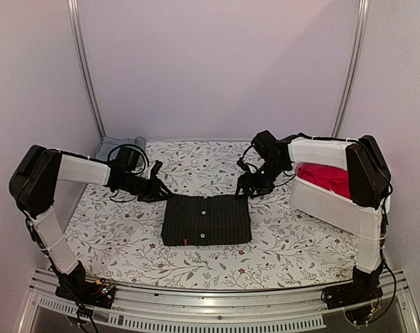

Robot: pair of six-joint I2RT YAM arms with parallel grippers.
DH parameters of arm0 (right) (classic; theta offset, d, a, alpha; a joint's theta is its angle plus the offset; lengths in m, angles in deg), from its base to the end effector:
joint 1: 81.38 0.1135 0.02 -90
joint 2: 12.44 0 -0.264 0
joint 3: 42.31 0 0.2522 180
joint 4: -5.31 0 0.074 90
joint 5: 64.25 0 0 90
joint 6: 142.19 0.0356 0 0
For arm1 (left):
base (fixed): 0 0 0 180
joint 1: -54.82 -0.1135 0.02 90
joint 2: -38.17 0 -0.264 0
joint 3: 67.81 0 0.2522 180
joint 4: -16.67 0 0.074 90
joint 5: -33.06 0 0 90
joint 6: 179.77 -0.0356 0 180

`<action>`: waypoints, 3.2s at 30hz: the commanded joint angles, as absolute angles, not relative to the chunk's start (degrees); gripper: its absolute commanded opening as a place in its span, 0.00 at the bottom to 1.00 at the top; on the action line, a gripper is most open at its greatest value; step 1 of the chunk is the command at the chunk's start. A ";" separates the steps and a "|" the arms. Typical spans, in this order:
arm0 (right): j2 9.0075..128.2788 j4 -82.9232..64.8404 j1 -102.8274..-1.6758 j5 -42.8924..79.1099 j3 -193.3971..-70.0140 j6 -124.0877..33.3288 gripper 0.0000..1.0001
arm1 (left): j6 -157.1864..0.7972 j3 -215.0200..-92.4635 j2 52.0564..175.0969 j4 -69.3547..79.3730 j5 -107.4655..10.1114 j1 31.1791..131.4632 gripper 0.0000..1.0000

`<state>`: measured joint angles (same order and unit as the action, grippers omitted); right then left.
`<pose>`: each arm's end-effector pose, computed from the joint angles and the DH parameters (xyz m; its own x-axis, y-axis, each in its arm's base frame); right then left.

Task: Fold and stack the mixed laundry pile
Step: Adjust the square-folded shirt at the center of the board.

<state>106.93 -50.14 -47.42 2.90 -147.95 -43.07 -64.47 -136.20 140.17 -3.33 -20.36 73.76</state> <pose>0.3510 0.2530 0.1839 -0.8652 -0.4066 -0.2934 -0.4984 0.7613 0.4147 0.3202 -0.1323 0.1495 -0.9427 -0.0393 -0.3314 0.2126 0.6946 -0.6873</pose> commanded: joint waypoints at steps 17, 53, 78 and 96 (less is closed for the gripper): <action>114.40 -48.62 -48.77 -1.04 -155.78 -43.96 0.00 | -65.26 -139.10 144.06 -3.89 -22.48 72.37 0.00; 112.07 -47.82 -51.23 -12.71 -150.25 -41.54 0.52 | -67.21 -143.54 151.52 -5.38 -27.71 71.23 0.00; 112.20 -45.76 -51.13 -7.87 -152.02 -42.68 0.00 | -67.76 -144.68 150.64 -6.44 -28.77 71.17 0.00; 119.41 -43.86 -48.82 10.53 -159.50 -41.96 0.01 | -67.99 -148.13 153.77 -6.80 -37.52 70.63 0.00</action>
